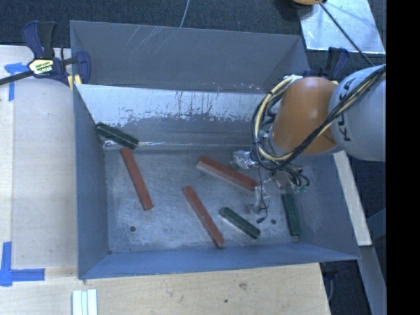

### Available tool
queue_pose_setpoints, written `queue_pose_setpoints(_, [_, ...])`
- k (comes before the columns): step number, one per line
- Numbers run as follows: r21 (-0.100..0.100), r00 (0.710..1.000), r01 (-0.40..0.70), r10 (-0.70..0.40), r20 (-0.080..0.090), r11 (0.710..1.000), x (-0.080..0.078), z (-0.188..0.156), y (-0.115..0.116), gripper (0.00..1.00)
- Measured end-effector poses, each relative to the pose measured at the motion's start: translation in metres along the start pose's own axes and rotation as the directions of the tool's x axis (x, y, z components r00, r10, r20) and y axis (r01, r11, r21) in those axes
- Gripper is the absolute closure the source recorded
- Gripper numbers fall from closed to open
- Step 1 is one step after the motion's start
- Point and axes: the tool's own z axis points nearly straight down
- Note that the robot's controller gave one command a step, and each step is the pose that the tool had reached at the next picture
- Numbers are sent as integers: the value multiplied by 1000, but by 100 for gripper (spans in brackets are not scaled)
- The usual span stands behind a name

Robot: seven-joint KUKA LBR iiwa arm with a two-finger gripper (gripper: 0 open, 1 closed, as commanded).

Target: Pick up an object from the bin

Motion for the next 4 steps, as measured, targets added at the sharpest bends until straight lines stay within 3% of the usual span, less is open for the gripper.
queue_pose_setpoints(1, [1,1000,30,-30,5,1000,-30,4,10,0])
queue_pose_setpoints(2, [3,1000,-21,21,7,1000,-39,5,-32,100])
queue_pose_setpoints(3, [3,1000,-20,20,7,1000,-39,5,-31,100])
queue_pose_setpoints(4, [4,1000,-16,16,11,1000,-26,-170,-37,100])
